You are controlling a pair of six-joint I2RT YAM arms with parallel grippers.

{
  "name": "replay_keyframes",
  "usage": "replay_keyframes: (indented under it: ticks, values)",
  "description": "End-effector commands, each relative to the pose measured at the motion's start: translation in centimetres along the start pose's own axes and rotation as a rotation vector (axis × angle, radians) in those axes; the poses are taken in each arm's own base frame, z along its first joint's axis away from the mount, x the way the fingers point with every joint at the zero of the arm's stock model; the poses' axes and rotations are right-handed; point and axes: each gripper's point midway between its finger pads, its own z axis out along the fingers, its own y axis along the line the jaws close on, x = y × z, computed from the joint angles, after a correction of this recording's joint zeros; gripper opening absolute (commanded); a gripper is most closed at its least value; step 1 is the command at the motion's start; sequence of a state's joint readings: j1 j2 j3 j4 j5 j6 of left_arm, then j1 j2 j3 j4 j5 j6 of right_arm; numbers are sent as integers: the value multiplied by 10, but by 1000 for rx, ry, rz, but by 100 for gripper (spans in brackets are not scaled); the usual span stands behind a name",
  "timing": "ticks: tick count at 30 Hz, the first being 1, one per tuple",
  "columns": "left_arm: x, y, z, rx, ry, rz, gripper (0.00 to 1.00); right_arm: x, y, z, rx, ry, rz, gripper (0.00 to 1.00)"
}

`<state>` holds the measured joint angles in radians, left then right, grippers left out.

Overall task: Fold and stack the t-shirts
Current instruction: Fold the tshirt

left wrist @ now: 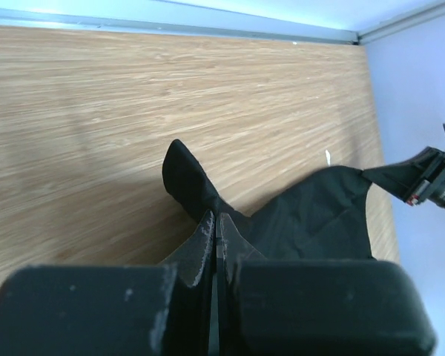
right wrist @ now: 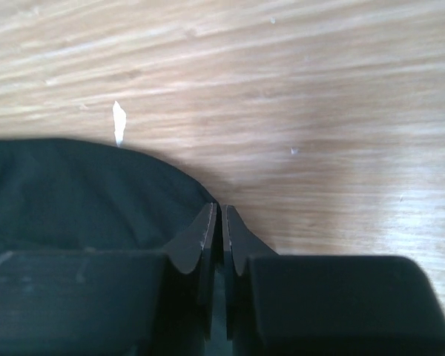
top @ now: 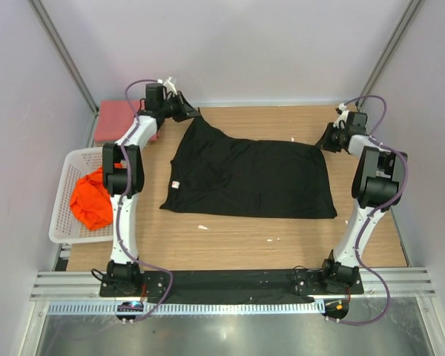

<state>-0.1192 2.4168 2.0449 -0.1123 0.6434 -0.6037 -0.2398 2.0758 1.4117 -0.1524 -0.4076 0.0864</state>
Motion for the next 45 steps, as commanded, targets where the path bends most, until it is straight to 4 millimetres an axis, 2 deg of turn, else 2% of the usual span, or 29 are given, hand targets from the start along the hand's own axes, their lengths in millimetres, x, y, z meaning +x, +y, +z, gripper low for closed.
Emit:
replay_keyframes:
  ticks: [1, 3, 4, 5, 8, 13, 16, 21, 30, 35, 45]
  values:
    - [-31, -49, -24, 113, -65, 114, 0, -46, 14, -15, -35, -161, -38, 15]
    - [-28, -47, -22, 115, -56, 99, 0, -40, 14, -9, -51, -130, -22, 25]
    - [-26, -45, -21, 119, -49, 93, 0, -49, 16, -8, -57, -139, -23, 29]
    - [-24, -43, -19, 118, -45, 86, 0, -44, 16, -5, -68, -111, -7, 32]
    - [-20, -40, -14, 130, -36, 68, 0, -46, 16, 4, -79, -94, 21, 35]
    - [-16, -31, -8, 123, -28, 67, 0, -39, 6, 15, -49, -33, 34, 36]
    - [-15, -30, -6, 125, -25, 64, 0, -24, -7, 25, -9, 33, 16, 36]
    - [-13, -27, -2, 128, -17, 61, 0, -16, -24, 28, 66, 99, -13, 36]
    - [-14, -24, -1, 121, -19, 57, 0, -11, -15, 23, 10, 155, -34, 29]
    - [-15, -27, -2, 122, -22, 66, 0, -17, -9, 21, -21, 151, -46, 35]
    - [-16, -27, -1, 126, -19, 58, 0, -23, -5, 17, -36, 147, -79, 36]
